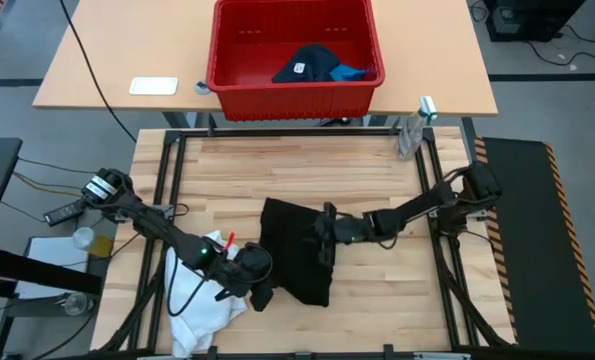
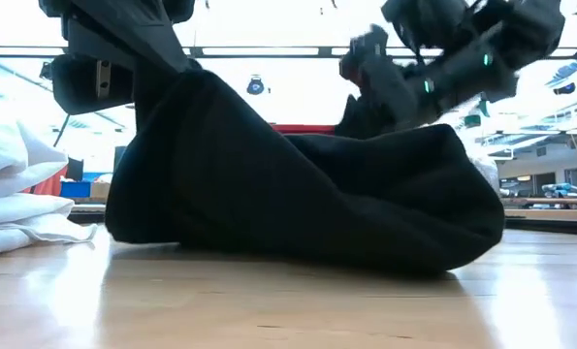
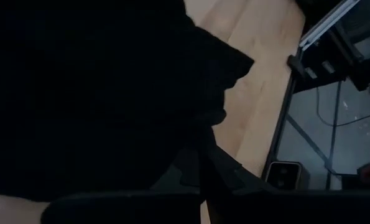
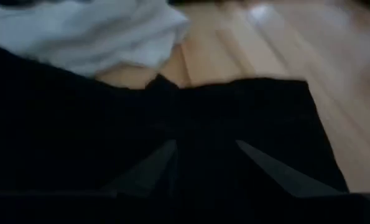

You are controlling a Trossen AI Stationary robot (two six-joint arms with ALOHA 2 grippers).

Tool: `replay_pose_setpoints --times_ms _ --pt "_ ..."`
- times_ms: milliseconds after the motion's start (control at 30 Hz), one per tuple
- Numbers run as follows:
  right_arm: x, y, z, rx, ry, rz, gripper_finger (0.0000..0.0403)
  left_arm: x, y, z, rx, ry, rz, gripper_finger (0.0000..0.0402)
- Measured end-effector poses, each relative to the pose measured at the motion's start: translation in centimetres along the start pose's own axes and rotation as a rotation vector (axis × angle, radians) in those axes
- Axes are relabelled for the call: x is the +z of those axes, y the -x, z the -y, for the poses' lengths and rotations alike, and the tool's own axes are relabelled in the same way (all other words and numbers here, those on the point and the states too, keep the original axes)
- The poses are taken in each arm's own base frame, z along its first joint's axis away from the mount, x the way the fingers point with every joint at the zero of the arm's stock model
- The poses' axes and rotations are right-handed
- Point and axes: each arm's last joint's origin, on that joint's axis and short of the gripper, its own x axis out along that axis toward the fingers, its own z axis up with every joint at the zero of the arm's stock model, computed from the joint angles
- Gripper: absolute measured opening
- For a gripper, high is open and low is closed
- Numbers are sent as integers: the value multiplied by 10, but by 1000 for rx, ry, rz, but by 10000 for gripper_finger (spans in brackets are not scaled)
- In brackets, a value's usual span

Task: Fold Laundry from Bin
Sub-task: Fold the black shirt

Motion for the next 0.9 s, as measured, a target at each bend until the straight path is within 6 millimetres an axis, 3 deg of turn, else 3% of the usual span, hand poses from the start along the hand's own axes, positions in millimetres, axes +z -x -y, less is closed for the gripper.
replay_pose_setpoints --times_ms 133,367,500,900 --pt "-20 -3 16 0 0 -79 163 -1 0 -2 20 -6 -9 2" --pt "-41 3 24 -4 -9 -148 163 11 -4 -10 59 41 9 2" --pt "-51 7 25 -10 -29 -187 160 27 -6 -16 72 89 48 2" --pt "-56 6 19 -12 -13 -191 144 85 -2 -36 41 143 182 2"
